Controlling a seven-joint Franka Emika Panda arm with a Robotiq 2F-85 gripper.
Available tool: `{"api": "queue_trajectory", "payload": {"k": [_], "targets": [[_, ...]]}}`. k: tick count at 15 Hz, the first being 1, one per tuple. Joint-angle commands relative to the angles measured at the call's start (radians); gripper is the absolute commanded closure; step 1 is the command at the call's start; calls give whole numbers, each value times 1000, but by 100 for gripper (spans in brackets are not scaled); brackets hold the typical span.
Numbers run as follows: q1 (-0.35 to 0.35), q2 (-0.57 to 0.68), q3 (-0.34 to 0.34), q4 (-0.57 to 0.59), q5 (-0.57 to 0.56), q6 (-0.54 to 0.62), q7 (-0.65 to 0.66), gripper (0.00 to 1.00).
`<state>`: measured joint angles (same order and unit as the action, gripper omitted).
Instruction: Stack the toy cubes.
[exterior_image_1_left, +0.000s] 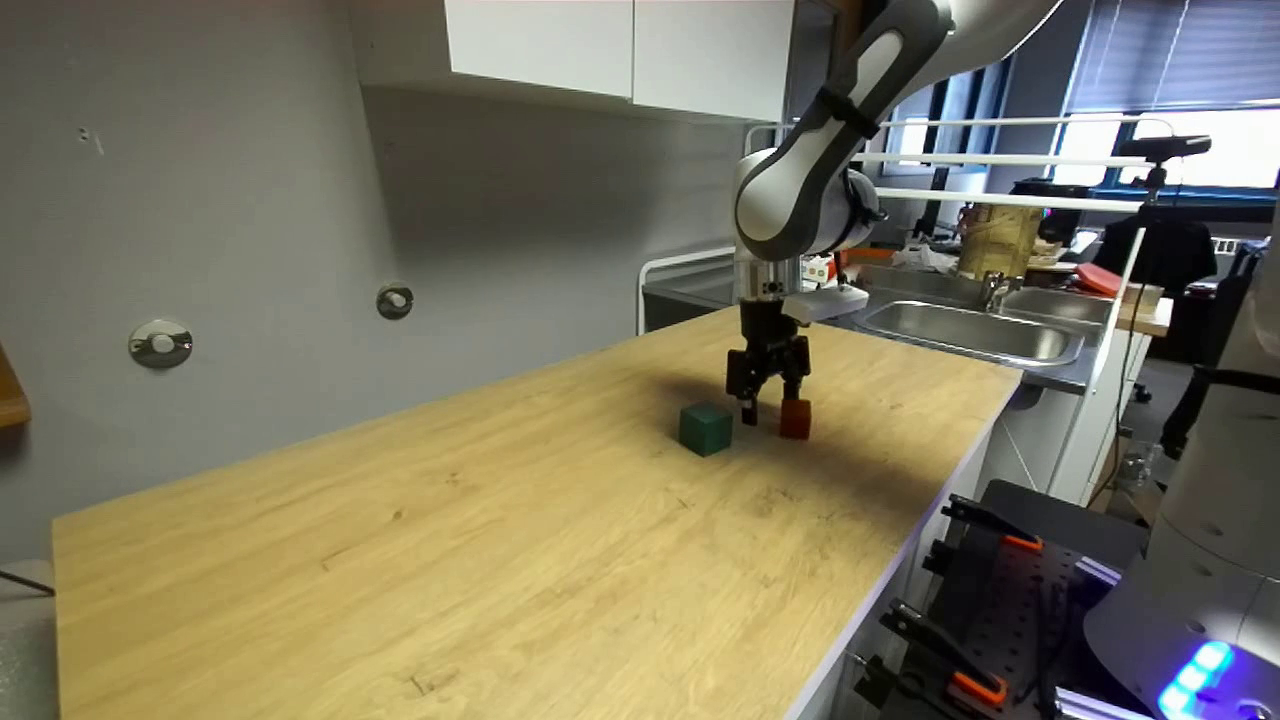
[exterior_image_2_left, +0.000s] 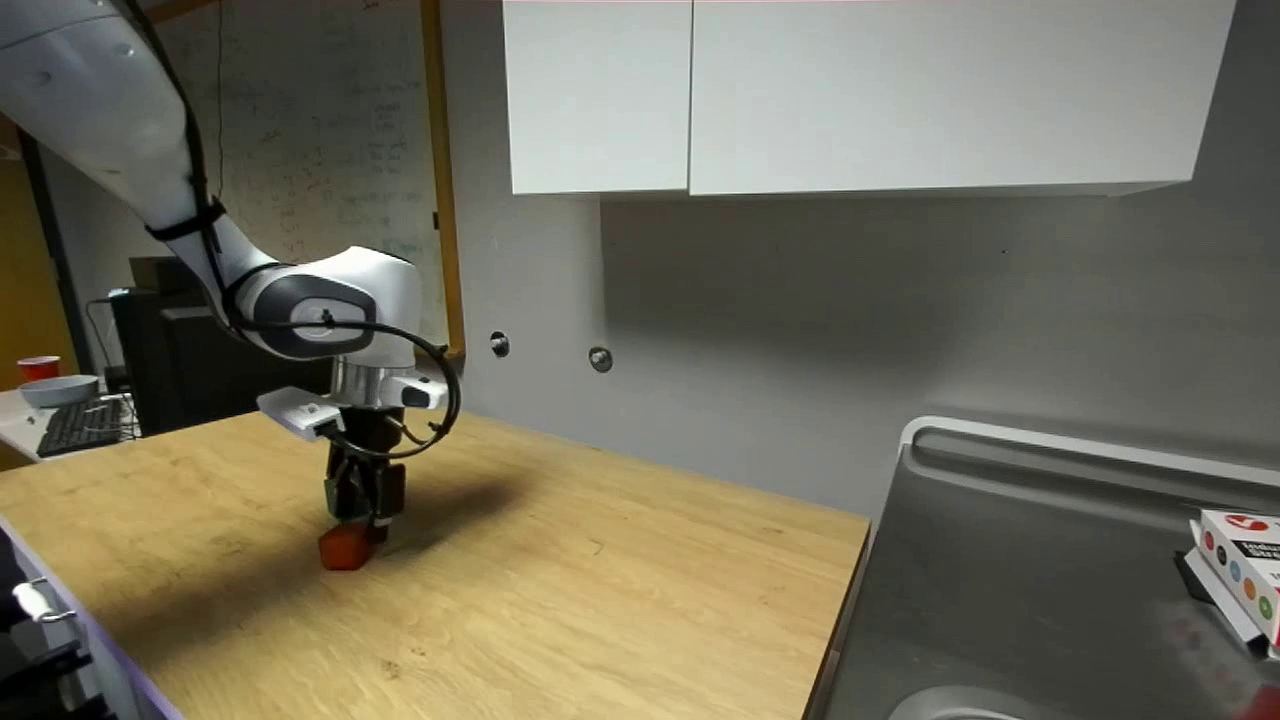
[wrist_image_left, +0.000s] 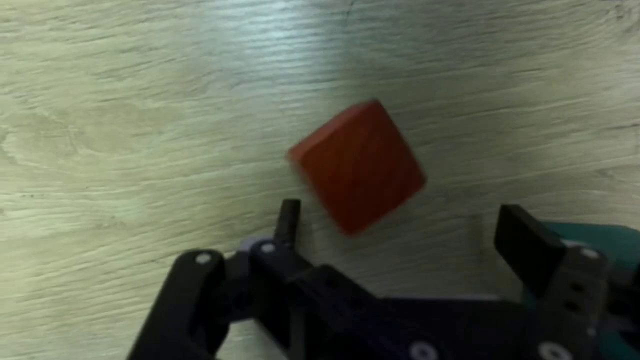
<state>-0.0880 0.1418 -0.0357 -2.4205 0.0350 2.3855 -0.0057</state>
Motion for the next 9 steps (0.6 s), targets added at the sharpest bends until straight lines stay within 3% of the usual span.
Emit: {"api": "queue_trajectory", "payload": {"k": [1, 5, 6, 7, 9], "targets": [[-19, 32, -23, 37, 44, -48, -46, 0], [-32, 27, -34, 20, 63, -58, -40, 0], [-31, 23, -35, 17, 66, -65, -34, 25], [-29, 22, -37, 16, 64, -71, -30, 25], [-26, 18, -39, 12, 55, -78, -19, 40]]}}
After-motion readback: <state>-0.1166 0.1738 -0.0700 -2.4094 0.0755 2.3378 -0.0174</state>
